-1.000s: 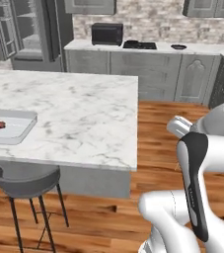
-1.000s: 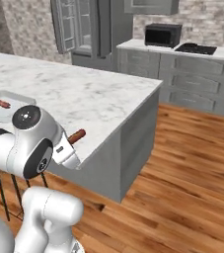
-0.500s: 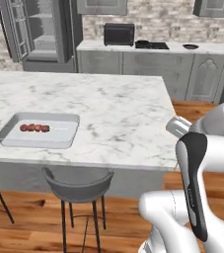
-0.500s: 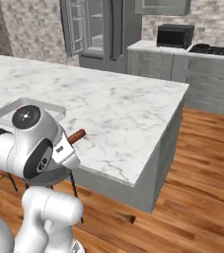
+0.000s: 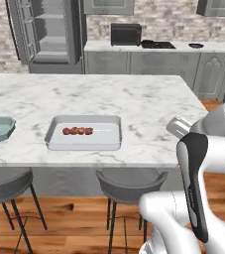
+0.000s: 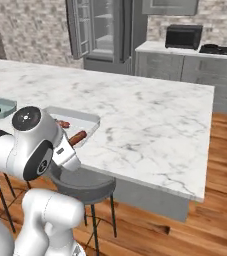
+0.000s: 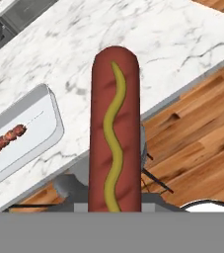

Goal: Place the cold items (mushroom and squash) from the fridge in one tupperware on the dining counter. Place the warm items (kebab skewer and hot dog) in the stove area in another tupperware.

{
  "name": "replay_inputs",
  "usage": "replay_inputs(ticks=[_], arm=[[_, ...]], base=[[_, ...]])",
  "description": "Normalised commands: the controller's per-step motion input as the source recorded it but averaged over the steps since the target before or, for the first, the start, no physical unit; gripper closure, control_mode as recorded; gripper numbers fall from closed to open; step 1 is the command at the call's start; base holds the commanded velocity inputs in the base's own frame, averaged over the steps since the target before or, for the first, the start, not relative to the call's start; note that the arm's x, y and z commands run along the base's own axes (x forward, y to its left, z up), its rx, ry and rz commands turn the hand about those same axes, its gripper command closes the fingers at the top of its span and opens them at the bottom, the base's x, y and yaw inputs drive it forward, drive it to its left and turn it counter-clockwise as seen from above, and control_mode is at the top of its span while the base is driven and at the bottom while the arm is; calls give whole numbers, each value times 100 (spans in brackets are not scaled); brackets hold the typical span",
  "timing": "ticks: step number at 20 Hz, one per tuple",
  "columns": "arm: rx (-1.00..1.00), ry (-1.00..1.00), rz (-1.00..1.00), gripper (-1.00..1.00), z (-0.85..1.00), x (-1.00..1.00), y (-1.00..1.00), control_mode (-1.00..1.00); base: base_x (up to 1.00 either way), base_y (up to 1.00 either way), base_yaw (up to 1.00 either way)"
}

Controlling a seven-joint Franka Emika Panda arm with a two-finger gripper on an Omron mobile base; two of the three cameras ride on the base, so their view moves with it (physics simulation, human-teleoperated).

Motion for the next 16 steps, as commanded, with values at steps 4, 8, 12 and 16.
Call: replay_inputs(ticks=[4,8,12,16], arm=[[0,0,0,100,0,0,0,100],[0,0,0,100,0,0,0,100],[0,0,0,100,0,0,0,100],[0,0,0,100,0,0,0,100]], base=[[0,100,-23],[-3,100,-26],[7,95,-25],[32,73,-23]])
